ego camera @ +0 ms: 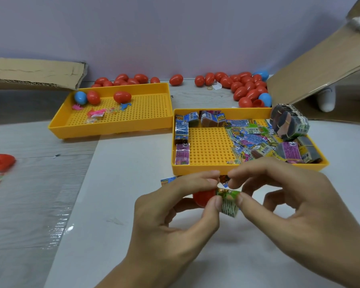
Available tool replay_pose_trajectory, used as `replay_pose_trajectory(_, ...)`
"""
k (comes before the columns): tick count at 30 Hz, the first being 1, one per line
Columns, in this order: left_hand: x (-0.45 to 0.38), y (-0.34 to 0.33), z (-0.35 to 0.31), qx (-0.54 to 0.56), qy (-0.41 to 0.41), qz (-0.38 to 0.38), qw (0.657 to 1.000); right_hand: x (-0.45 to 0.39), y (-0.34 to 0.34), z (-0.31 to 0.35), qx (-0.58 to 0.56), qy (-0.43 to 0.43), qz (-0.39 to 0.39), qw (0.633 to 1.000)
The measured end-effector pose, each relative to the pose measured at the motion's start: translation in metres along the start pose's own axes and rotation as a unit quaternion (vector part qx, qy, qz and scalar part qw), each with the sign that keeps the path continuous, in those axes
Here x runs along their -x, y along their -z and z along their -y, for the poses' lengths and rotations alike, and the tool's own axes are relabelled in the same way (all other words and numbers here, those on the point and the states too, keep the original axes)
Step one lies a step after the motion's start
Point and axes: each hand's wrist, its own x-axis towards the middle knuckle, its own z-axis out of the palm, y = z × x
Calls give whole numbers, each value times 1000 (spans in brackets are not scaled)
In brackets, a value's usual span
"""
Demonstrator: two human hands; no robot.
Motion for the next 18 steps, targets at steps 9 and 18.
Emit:
replay_pose_trajectory(9,-4,7,-3,-61,22,50,997,20,-27,10,60,-20,54,997)
replay_pose_trajectory(18,4,-1,-2,-127,33,30,991,6,-17,8,-308,-299,149,891)
